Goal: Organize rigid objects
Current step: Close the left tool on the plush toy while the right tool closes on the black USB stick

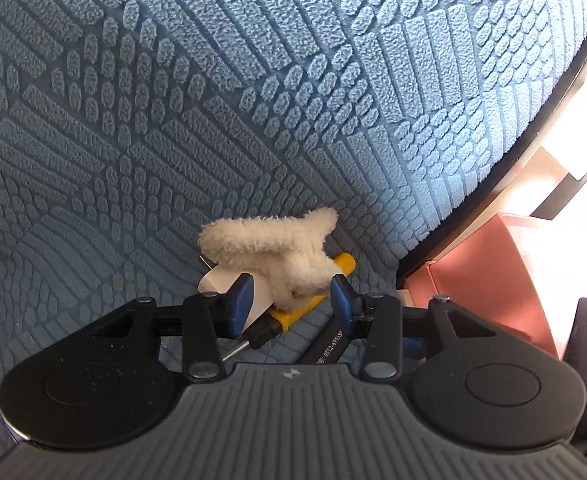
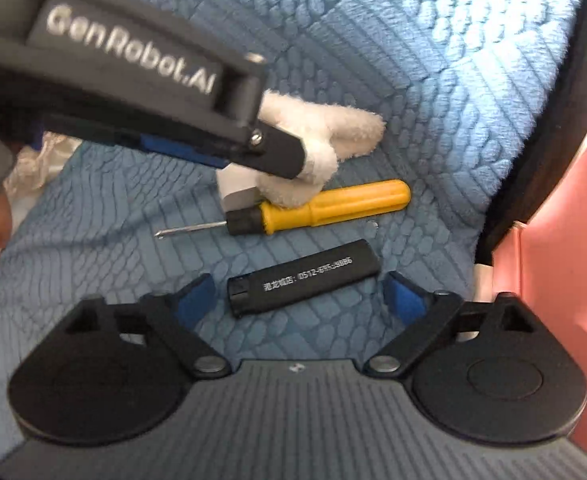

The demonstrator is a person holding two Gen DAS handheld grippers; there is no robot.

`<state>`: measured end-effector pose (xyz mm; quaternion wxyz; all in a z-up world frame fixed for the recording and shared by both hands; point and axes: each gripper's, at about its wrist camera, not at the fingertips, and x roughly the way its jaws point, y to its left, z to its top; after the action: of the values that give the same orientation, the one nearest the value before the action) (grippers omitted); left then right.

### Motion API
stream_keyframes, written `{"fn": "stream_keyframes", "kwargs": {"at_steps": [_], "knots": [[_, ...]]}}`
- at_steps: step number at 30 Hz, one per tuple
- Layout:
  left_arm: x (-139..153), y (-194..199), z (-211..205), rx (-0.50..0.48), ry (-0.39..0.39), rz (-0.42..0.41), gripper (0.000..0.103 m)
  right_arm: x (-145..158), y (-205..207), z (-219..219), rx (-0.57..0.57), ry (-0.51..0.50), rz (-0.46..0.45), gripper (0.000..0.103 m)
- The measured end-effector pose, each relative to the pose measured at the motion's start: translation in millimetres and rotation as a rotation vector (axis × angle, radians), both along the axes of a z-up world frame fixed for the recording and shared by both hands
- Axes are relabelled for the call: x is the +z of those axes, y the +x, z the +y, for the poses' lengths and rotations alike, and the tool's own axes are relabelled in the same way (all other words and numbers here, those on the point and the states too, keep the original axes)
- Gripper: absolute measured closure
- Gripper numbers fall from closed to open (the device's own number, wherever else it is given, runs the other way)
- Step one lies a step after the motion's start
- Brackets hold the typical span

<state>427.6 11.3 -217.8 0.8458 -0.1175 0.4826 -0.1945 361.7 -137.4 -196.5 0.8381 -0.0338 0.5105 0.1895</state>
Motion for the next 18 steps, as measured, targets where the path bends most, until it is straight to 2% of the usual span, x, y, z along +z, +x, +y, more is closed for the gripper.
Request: {"fn": "stream_keyframes", "kwargs": {"at_steps": [1, 2, 11, 12, 16, 18], "knots": [[-1, 0, -1, -0.002, -0.002, -0.002, 0.054, 3, -1, 0, -0.004, 0.002, 0.002, 0.033], [-2, 0, -3, -0.006, -0.001, -0.006, 0.054, 5, -2, -2, -0.005, 0.001, 0.007, 0.037], [-8, 1, -25, -0.032, 0.020, -0.044, 0.053, 11, -10, -20, -0.043, 0.021, 0.018, 0.038], [-8, 1, -26, -0.036, 0.023, -0.048, 0.053, 11, -10, -21, -0.036, 0.026, 0.024, 0.037], [-13, 3, -36, -0.052, 0.015, -0.043, 0.053, 11, -13, -18, 0.013, 0.074, 0.030, 0.018], [-16, 3, -41, -0.056, 0.016, -0.045, 0.053, 8, -17, -10, 0.048, 0.049, 0.021, 0.017]]}}
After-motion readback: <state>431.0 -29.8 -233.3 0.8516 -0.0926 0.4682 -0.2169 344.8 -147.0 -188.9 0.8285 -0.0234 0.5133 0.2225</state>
